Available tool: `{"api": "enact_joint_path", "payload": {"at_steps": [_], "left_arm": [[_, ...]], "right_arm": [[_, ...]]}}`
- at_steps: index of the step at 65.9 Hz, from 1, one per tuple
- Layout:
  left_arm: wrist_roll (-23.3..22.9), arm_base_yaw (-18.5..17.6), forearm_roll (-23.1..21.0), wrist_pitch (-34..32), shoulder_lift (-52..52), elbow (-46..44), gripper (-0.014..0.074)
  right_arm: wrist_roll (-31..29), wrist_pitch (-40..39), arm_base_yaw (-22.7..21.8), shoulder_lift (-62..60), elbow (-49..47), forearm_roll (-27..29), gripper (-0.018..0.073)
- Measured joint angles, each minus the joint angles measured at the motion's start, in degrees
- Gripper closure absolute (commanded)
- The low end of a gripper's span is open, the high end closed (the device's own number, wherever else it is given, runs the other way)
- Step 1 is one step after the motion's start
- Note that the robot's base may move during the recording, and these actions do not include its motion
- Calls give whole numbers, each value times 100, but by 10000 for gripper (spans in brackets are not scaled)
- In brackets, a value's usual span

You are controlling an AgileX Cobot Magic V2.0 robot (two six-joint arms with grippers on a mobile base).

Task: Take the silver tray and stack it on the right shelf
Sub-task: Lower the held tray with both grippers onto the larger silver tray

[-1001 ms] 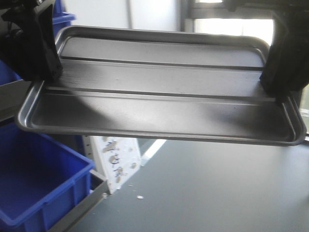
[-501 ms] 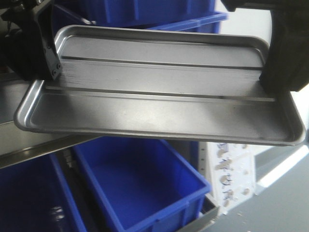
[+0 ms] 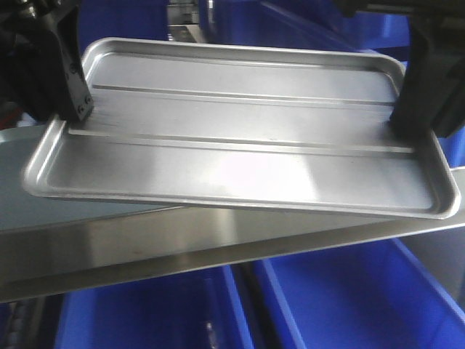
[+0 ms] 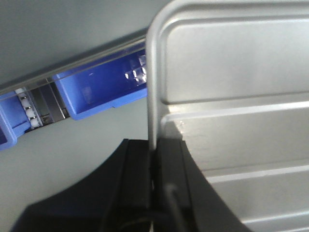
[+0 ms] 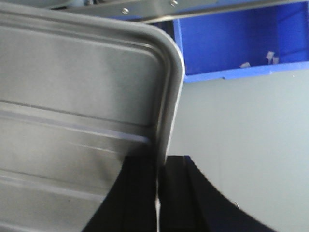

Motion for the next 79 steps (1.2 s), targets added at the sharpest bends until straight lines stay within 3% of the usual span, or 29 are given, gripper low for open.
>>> {"api": "enact_joint_path", "payload": {"at_steps": [79], "left_arm": [[0,0,8,10,0,0,691]], "right_arm": [[0,-10,0,0,0,0,503]]}}
